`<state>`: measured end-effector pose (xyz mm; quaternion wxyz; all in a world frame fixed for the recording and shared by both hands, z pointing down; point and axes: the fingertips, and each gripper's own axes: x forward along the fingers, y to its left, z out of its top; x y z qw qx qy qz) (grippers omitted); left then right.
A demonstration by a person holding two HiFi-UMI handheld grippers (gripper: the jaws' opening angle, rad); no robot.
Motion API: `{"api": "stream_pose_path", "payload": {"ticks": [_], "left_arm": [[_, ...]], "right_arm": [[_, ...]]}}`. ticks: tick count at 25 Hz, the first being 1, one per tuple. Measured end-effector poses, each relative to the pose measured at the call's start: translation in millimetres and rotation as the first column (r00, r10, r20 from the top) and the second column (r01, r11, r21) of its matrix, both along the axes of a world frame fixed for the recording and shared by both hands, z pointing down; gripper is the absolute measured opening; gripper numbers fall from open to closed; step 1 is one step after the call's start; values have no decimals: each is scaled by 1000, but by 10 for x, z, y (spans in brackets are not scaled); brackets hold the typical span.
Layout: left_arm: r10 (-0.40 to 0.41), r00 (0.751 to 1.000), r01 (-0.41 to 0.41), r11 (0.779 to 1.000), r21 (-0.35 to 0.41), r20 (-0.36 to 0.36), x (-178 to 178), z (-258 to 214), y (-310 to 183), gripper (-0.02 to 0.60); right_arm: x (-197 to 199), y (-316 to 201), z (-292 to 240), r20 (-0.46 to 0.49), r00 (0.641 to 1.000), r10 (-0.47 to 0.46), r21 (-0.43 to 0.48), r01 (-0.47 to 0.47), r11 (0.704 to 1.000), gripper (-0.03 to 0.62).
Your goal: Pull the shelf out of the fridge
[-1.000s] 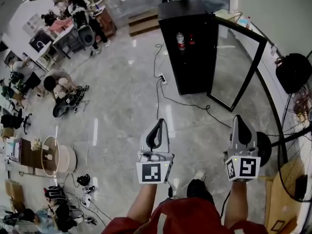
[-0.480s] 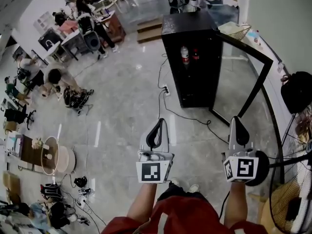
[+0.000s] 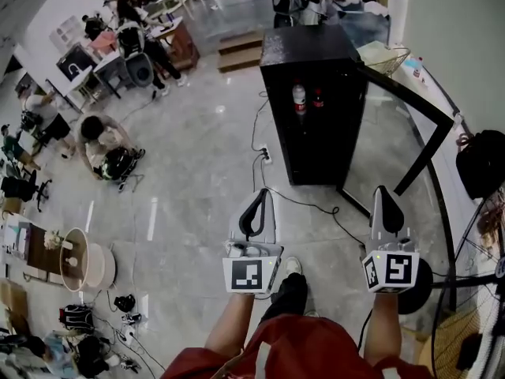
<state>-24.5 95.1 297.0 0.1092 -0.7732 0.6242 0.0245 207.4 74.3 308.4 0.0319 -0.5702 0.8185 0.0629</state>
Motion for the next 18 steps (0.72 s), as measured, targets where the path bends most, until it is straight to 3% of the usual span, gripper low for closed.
{"api": "stream_pose_path", "payload": {"ticks": [9,18], "left_arm": [[-14,999,15,1000,17,-37,-617,-109,-1104,3],[37,997,-36,999,29,-62,-1027,-30,-2110,3]], "right_arm": [[-568,-1144,-135,-26,1000,1,7,0,1000,-2],[-1219,-2123,-128,-75,997,4,-7,-5,1000,-2]]}}
